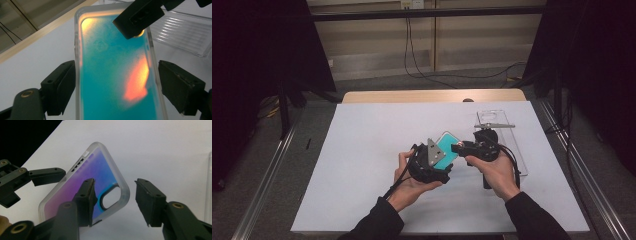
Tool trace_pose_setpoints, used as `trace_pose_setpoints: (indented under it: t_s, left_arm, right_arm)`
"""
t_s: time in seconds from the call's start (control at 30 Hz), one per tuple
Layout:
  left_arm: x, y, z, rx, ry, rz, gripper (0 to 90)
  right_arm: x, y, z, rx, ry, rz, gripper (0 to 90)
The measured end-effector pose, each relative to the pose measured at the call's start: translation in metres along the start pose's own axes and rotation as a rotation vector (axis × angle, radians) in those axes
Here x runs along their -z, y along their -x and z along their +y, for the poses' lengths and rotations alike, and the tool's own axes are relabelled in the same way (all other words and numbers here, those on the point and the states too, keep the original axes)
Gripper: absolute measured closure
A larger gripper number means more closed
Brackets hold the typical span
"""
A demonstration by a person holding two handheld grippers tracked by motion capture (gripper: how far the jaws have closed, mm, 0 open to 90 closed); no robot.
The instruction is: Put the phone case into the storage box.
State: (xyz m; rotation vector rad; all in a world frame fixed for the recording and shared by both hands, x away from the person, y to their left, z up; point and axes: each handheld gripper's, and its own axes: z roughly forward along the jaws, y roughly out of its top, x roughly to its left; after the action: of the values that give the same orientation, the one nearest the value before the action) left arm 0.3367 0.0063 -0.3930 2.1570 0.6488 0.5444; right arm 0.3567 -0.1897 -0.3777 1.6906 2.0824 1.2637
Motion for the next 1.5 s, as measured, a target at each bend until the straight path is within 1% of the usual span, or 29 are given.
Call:
trace_pose_setpoints:
  t_s: [0.1,0.13,0.2,0.27,0.3,0.33,0.37,0.43,0.5,0.6,0.67,0.77,0.83,0.97,1.03,1.1,1.17,1.2,1.23,1.27,1.3,1.33,1.37,1.43,1.47,1.5]
  left_arm:
    - [-0.001,0.0,0.0,0.011,0.003,0.006,17.0]
    - [-0.001,0.0,0.0,0.004,-0.004,0.008,17.0]
    - [-0.001,-0.001,0.0,0.004,-0.006,0.012,17.0]
    - [-0.002,-0.001,-0.001,0.009,-0.005,0.015,17.0]
    - [-0.002,-0.001,-0.001,0.005,-0.004,0.02,17.0]
    - [-0.002,-0.001,-0.001,0.003,-0.003,0.022,17.0]
    - [-0.003,-0.001,-0.001,0.004,-0.003,0.02,17.0]
    - [-0.003,-0.001,-0.001,-0.007,-0.009,0.028,17.0]
    - [-0.004,-0.001,-0.001,0.0,-0.005,0.03,17.0]
    - [-0.005,-0.001,-0.001,-0.01,-0.008,0.04,16.9]
    - [-0.006,-0.001,-0.001,-0.014,-0.014,0.041,16.9]
    - [-0.008,-0.001,-0.002,-0.011,-0.014,0.043,16.9]
    - [-0.008,-0.001,-0.002,-0.01,-0.014,0.041,16.9]
    - [-0.011,-0.001,-0.002,-0.018,-0.015,0.051,16.9]
    - [-0.011,-0.001,-0.003,-0.007,-0.014,0.05,16.9]
    - [-0.012,-0.002,-0.003,-0.009,-0.016,0.056,16.7]
    - [-0.015,-0.002,-0.004,0.004,-0.014,0.054,16.5]
    - [-0.016,-0.003,-0.004,0.006,-0.019,0.047,16.3]
    - [-0.017,-0.005,-0.005,0.02,-0.011,0.03,16.2]
    - [-0.017,-0.007,-0.005,0.029,-0.001,0.016,21.5]
    - [-0.017,-0.008,-0.004,0.035,0.004,0.014,27.0]
    - [-0.017,-0.009,-0.004,0.042,0.011,0.018,20.1]
    - [-0.017,-0.01,-0.004,0.047,0.015,0.009,14.3]
    - [-0.017,-0.011,-0.004,0.051,0.016,0.01,13.0]
    - [-0.016,-0.012,-0.005,0.056,0.019,0.005,10.9]
    - [-0.015,-0.013,-0.005,0.072,0.032,0.001,8.7]
  right_arm:
    - [0.0,0.0,0.001,-0.013,-0.003,0.003,54.8]
    - [0.0,0.0,0.001,-0.015,-0.004,0.002,56.2]
    - [0.001,0.0,0.001,-0.018,-0.001,-0.006,58.5]
    - [0.001,0.001,0.001,-0.023,-0.002,-0.001,61.6]
    - [0.001,0.001,0.001,-0.022,0.001,-0.006,63.3]
    - [0.001,0.001,0.001,-0.022,-0.002,-0.003,67.1]
    - [0.001,0.001,0.001,-0.024,-0.004,-0.001,68.5]
    - [0.0,0.001,0.001,-0.029,0.0,-0.009,70.3]
    - [0.0,0.002,0.001,-0.039,0.003,-0.009,72.8]
    - [0.0,0.001,0.002,-0.056,0.005,-0.017,74.0]
    - [-0.001,0.002,0.002,-0.055,0.009,-0.021,74.7]
    - [-0.002,0.002,0.003,-0.068,0.006,-0.022,75.7]
    - [-0.002,0.003,0.003,-0.088,0.004,-0.02,76.0]
    - [-0.002,0.004,0.003,-0.085,0.006,-0.026,77.1]
    - [-0.001,0.004,0.003,-0.084,0.01,-0.025,77.8]
    - [0.0,0.003,0.004,-0.072,0.02,-0.022,78.7]
    - [0.001,0.002,0.004,-0.061,0.035,-0.019,79.6]
    - [0.001,0.0,0.004,-0.043,0.038,-0.021,79.8]
    - [0.001,-0.001,0.004,-0.024,0.038,-0.026,80.0]
    - [0.002,-0.002,0.004,-0.003,0.041,-0.039,80.4]
    - [0.002,-0.003,0.004,0.012,0.042,-0.045,81.0]
    - [0.002,-0.004,0.004,0.014,0.048,-0.046,81.1]
    - [0.002,-0.003,0.004,0.011,0.05,-0.034,81.1]
    - [0.003,-0.003,0.005,0.034,0.063,-0.044,81.2]
    - [0.003,-0.003,0.005,0.037,0.064,-0.044,81.2]
    - [0.004,-0.003,0.005,0.042,0.061,-0.044,81.2]
